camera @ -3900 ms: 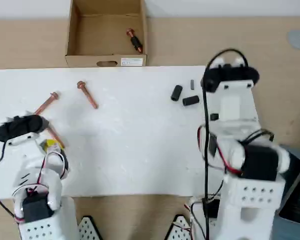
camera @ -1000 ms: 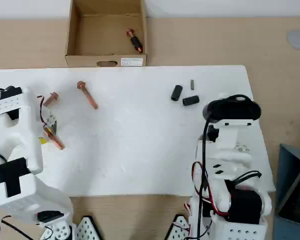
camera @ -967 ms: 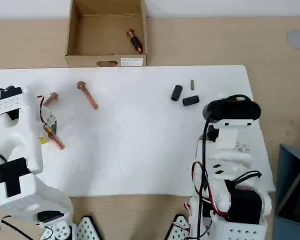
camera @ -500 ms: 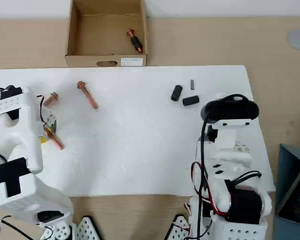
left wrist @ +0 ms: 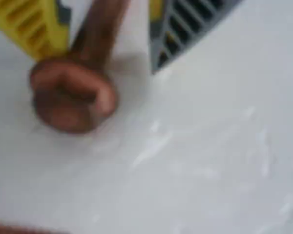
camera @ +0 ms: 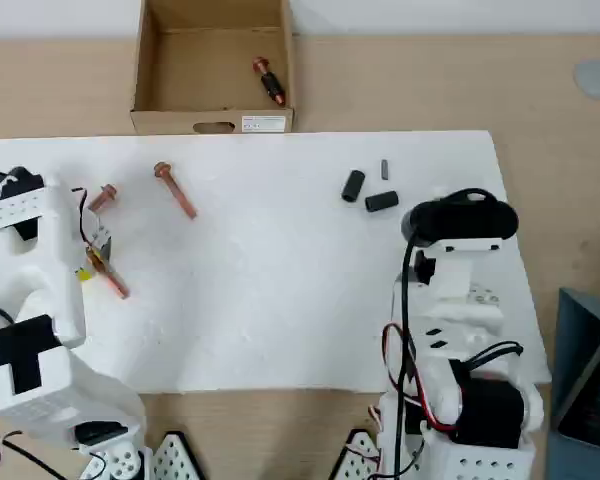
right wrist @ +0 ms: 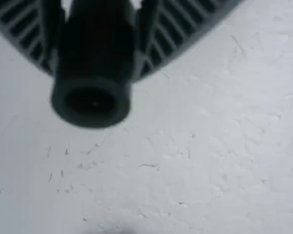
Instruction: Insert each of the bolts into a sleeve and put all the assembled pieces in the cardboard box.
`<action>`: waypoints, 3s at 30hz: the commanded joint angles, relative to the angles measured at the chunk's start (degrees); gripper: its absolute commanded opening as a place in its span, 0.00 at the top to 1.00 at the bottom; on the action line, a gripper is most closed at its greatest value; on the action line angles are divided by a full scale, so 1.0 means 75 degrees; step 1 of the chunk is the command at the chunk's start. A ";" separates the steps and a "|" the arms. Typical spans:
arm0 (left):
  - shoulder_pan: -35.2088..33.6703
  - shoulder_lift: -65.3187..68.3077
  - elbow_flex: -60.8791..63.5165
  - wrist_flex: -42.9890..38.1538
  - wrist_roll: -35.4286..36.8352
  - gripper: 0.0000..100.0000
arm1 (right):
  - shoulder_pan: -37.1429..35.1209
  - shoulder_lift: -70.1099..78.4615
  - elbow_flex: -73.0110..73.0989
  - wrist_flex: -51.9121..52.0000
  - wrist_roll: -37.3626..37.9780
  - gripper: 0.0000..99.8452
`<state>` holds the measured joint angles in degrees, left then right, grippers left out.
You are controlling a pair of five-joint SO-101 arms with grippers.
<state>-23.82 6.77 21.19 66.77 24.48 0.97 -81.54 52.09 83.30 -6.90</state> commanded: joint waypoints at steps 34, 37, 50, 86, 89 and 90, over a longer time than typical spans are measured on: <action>0.2485 -0.5574 -0.1465 0.2450 -0.0293 1.00 | 0.0053 -0.0053 -0.1823 0.0445 0.0504 0.99; 0.2731 -0.6804 -0.0856 0.2415 -0.0293 1.00 | 0.0053 -0.0053 -0.1858 0.0703 0.0504 0.99; 0.2907 -1.2407 0.3997 0.0363 -0.1418 1.00 | -0.0733 -0.0053 0.0170 -0.1114 0.0457 0.99; 0.4935 -1.4834 0.5708 -0.1371 0.0094 1.00 | -0.5316 -0.1553 0.3663 -0.5966 0.0457 0.99; 0.4993 -1.4834 0.5544 -0.1383 0.0105 1.00 | -0.5316 -0.2585 0.4179 -0.5943 0.0457 0.99; 0.4993 -1.4834 0.5486 -0.1383 0.0105 1.00 | -0.5316 -0.2889 0.4331 -0.5943 0.0481 0.99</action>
<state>12.92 -104.00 65.05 57.98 25.01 -38.07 -96.84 82.95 39.69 -3.74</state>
